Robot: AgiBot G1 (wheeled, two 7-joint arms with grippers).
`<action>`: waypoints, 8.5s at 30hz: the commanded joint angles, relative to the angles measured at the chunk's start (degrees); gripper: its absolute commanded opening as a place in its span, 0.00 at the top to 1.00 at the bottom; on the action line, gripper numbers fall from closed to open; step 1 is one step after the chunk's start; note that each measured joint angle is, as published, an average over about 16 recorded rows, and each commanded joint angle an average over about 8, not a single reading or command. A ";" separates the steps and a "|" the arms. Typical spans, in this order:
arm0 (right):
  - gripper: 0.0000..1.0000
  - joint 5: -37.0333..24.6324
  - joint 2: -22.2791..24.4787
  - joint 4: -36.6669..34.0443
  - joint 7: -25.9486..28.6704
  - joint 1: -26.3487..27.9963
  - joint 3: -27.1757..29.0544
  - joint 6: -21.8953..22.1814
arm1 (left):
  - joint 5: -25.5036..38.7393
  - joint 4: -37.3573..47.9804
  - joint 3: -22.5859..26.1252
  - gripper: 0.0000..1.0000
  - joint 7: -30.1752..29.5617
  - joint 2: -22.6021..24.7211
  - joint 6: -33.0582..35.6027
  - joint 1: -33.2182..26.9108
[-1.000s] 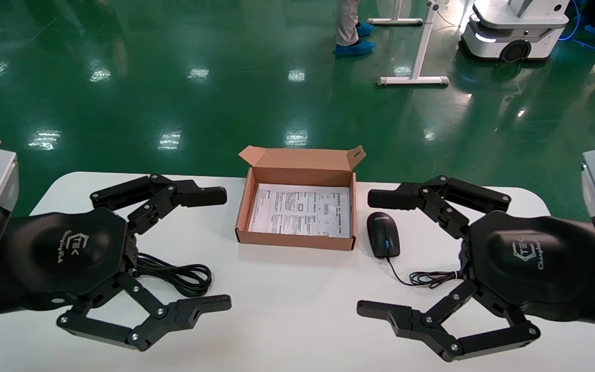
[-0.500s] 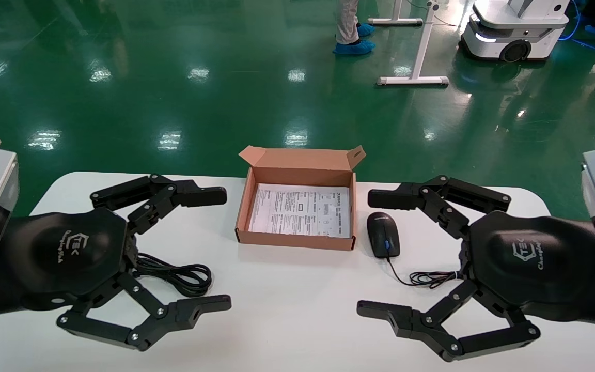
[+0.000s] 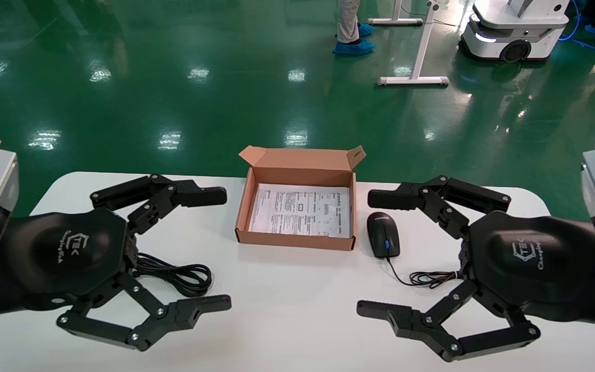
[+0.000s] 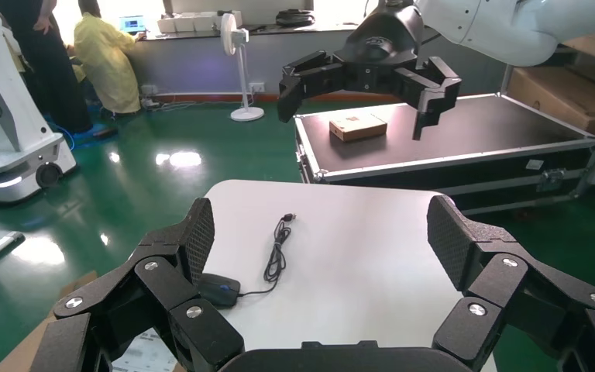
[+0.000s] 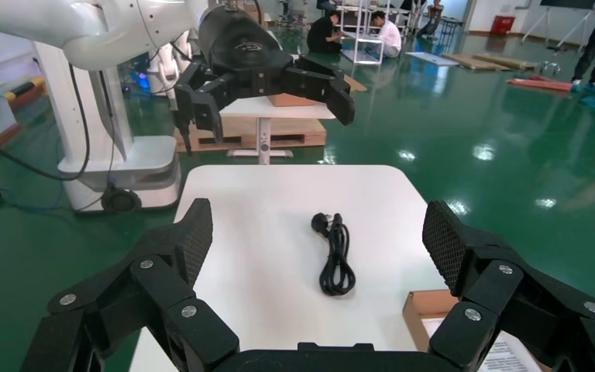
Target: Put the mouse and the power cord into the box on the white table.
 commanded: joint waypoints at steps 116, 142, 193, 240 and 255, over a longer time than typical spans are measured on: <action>1.00 -44.49 -22.42 -62.35 -49.66 50.43 -17.64 7.41 | 32.42 63.98 35.21 1.00 41.89 21.50 -9.89 -55.51; 1.00 -41.39 -38.27 -67.33 -54.50 44.79 -16.07 14.72 | 28.96 61.34 32.40 1.00 44.04 29.37 -17.75 -58.29; 0.00 -35.66 -38.72 -61.60 -51.14 38.55 -26.65 29.03 | 35.09 67.24 37.55 1.00 46.84 41.93 -16.44 -50.72; 0.00 -27.93 -19.00 -56.54 -44.46 35.50 -20.88 10.23 | 27.54 42.80 38.67 0.00 36.27 34.76 -30.37 -29.37; 0.00 -18.41 -13.28 -38.43 -29.81 24.03 -14.07 7.50 | 17.78 29.86 25.80 0.00 25.63 23.94 -21.63 -19.31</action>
